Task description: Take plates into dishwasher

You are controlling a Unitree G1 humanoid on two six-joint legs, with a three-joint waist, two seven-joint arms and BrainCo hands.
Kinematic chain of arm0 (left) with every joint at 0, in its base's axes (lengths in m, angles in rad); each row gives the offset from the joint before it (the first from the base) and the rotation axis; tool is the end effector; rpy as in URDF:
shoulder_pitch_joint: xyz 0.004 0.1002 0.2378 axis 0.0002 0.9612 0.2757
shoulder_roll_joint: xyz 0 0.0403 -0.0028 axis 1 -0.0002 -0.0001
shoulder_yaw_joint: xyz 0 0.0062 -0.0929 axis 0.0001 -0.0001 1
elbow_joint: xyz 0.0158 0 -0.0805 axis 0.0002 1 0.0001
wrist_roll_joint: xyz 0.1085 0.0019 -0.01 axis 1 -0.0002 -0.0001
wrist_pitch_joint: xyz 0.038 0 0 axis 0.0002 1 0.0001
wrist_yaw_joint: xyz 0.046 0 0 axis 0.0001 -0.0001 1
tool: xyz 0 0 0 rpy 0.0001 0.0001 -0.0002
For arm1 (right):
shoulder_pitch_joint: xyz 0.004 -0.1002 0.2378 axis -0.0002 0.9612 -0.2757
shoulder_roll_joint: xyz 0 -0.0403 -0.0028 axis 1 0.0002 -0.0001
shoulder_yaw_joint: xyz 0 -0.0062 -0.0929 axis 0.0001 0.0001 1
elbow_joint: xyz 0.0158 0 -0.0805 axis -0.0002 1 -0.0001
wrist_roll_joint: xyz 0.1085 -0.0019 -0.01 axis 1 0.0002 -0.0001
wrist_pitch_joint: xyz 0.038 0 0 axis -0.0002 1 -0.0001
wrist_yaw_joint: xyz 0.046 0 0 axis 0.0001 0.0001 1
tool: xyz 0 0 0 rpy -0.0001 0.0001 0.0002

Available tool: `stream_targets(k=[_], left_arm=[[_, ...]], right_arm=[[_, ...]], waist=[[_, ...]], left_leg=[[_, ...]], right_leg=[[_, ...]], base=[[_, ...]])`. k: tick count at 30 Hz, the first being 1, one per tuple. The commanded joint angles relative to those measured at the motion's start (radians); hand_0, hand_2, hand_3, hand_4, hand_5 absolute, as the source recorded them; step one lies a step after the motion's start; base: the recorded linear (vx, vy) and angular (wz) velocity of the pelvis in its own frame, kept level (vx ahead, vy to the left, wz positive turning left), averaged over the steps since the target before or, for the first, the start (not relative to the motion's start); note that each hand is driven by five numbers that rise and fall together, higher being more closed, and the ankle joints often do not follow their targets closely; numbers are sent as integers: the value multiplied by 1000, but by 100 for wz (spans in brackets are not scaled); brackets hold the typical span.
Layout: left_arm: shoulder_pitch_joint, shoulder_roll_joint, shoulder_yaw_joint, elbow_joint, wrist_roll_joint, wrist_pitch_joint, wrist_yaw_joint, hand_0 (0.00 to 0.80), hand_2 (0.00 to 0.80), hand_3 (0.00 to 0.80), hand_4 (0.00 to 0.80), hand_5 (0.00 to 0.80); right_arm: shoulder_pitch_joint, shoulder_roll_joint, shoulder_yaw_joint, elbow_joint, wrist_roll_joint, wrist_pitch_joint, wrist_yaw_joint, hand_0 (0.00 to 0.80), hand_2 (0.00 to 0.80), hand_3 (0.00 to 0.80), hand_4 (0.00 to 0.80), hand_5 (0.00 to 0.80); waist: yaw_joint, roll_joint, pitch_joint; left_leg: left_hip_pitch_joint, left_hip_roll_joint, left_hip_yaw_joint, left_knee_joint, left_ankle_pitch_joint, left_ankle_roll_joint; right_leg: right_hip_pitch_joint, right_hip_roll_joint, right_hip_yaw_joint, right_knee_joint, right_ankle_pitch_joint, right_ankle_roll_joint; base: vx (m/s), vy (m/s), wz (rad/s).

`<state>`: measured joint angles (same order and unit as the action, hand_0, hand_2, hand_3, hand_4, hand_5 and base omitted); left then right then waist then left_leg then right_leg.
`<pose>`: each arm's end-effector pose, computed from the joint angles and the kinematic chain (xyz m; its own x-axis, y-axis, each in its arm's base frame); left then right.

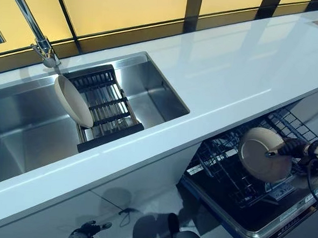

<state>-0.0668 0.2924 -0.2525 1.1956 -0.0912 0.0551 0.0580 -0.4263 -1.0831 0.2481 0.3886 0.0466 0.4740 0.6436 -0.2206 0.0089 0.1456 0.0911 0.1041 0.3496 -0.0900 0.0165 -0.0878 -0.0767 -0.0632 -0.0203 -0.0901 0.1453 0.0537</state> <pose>0.1013 0.2315 -0.1045 0.3754 0.2422 -0.8946 0.1464 0.9376 0.3153 0.2559 -0.3393 0.1631 0.7144 -0.1081 -0.6913 -0.4493 0.6865 -0.5717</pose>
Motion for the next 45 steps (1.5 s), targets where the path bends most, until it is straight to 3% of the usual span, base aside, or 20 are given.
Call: stream_targets(k=[1, 14, 31, 44, 45], left_arm=[[-42, 54, 27, 16, 19, -2, -3, 0, 0, 0, 0, 0], [-56, 44, 3, -2, 12, -1, -7, 0, 0, 0, 0, 0], [-77, 34, -27, 3, 13, -2, -14, 0, 0, 0, 0, 0], [-88, 36, -31, 2, 23, 0, -16, 0, 0, 0, 0, 0], [-88, 37, -29, 2, 25, 2, -15, 0, 0, 0, 0, 0]], right_arm=[[-17, 72, 1, -4, -40, -3, -49, 800, 800, 800, 800, 800], [-32, 221, 73, 117, -135, -20, -134, 800, 800, 800, 800, 800], [-64, 309, 141, 316, -210, -57, -156, 800, 800, 800, 800, 800], [-46, 321, 135, 340, -226, -53, -141, 800, 800, 800, 800, 800], [-42, 316, 132, 333, -225, -51, -143, 562, 562, 562, 562, 562]], waist=[[31, -76, -6], [62, -52, 4], [101, -33, 6], [104, -39, 7], [104, -42, 7]], left_leg=[[30, -11, -21, 3, -34, 14], [24, -12, -47, 3, -31, 13], [11, -14, -82, 3, -27, 13], [8, -11, -90, 3, -26, 15], [8, -10, -89, 3, -24, 15]], right_leg=[[26, -31, -21, 3, -33, 80], [31, -40, -37, 3, -37, 79], [34, -46, -52, 3, -42, 78], [32, -45, -47, 3, -41, 79], [32, -44, -47, 3, -40, 79]], base=[[0, 0, 0], [1, 1, 5], [-7, 0, 4], [0, 0, 0], [0, 0, 0]])
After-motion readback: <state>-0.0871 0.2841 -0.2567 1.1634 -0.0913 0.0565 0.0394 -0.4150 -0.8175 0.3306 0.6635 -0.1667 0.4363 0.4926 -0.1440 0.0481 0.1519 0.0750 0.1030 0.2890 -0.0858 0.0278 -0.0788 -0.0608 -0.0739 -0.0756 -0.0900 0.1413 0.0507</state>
